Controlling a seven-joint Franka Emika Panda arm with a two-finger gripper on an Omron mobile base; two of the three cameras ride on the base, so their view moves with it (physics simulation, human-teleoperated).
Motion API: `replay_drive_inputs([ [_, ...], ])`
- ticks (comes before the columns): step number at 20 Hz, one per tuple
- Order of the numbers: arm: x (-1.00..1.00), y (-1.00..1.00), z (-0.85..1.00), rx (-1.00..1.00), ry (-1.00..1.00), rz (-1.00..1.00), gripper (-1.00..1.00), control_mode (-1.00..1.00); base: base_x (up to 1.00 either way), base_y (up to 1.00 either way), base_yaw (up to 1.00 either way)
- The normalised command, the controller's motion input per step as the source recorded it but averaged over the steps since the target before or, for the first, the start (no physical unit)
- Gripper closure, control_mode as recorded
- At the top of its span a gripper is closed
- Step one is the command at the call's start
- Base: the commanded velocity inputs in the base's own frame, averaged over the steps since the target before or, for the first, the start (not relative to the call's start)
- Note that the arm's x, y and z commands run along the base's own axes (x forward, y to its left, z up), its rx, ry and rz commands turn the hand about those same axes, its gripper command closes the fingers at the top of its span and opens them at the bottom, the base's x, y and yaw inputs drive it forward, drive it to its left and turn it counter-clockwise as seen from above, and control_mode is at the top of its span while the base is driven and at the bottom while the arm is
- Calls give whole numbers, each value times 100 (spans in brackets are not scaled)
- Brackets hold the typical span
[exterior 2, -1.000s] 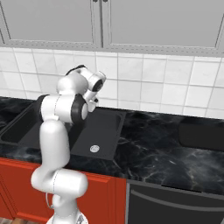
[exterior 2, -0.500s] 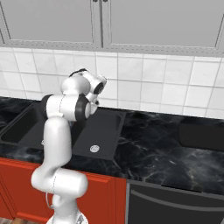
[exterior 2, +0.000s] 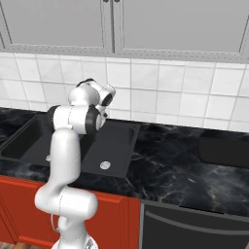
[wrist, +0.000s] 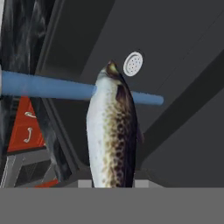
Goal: Take the fish out of the fridge, briefly rinse it in the sink, and place it on the tray next to the sink.
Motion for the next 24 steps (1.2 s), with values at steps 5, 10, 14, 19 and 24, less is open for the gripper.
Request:
replay_drive_inputs([
  [5, 24, 4, 0, 0, 0, 0, 100, -100, 0, 0, 0],
  [10, 16, 0, -1, 0, 0, -1, 100, -100, 0, 0, 0],
  [14, -23, 0, 0, 0, -1, 0, 100, -100, 0, 0, 0],
  [19, -62, 0, 0, 0, 0, -2, 100, -100, 0, 0, 0],
  [24, -12, 0, 0, 0, 0, -1, 100, -100, 0, 0, 0],
])
